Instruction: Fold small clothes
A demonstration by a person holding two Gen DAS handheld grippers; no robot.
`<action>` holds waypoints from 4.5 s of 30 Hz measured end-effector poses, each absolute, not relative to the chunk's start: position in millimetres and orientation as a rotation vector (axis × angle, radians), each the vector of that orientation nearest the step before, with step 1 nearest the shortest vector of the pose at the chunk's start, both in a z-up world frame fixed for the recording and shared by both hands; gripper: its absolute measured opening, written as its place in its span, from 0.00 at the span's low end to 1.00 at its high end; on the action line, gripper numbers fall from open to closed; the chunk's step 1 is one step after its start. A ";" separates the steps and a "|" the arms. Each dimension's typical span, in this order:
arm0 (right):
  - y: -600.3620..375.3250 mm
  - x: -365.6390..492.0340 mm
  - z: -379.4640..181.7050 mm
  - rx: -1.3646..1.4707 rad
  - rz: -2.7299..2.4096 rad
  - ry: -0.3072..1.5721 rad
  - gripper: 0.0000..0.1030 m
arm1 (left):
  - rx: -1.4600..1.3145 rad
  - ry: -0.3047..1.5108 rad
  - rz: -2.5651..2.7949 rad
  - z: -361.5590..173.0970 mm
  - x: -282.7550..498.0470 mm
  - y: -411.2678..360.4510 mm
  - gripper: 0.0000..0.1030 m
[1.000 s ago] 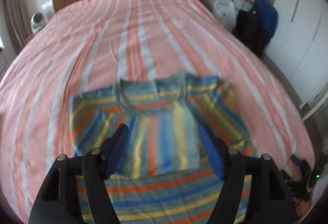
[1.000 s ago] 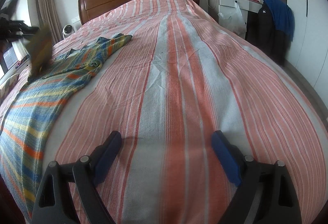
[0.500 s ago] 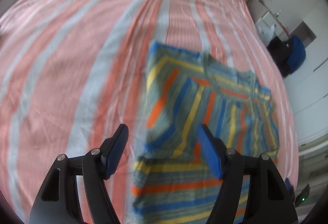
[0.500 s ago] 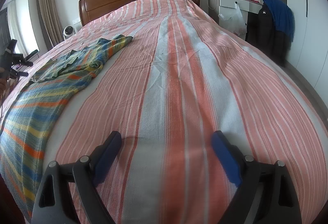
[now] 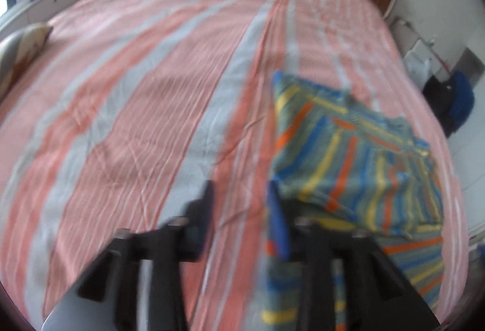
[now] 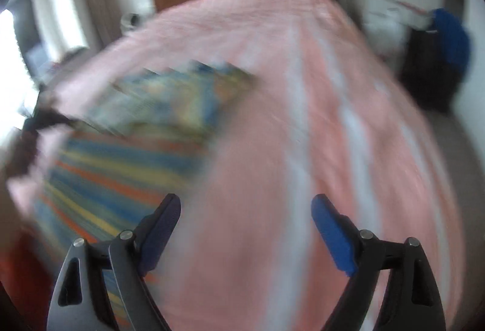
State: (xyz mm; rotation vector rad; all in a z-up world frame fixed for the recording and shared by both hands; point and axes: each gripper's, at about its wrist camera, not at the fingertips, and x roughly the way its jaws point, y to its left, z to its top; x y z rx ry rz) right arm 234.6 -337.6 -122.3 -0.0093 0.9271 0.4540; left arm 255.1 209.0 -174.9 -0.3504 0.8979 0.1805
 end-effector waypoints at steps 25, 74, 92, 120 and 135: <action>-148.0 416.8 -212.5 0.198 0.532 1.208 0.10 | -0.410 0.739 0.014 -214.5 138.7 154.7 0.66; -421.7 174.7 -226.8 0.040 0.053 0.769 0.99 | -0.204 0.756 0.383 -226.5 101.9 157.5 1.00; -423.1 172.2 -228.9 0.037 0.053 0.767 1.00 | -0.202 0.756 0.384 -227.2 102.1 156.7 1.00; -422.8 172.0 -228.8 0.035 0.051 0.767 1.00 | -0.199 0.756 0.385 -227.9 102.3 155.3 1.00; -422.7 172.1 -228.6 0.035 0.050 0.767 1.00 | -0.197 0.755 0.385 -228.4 102.2 154.7 1.00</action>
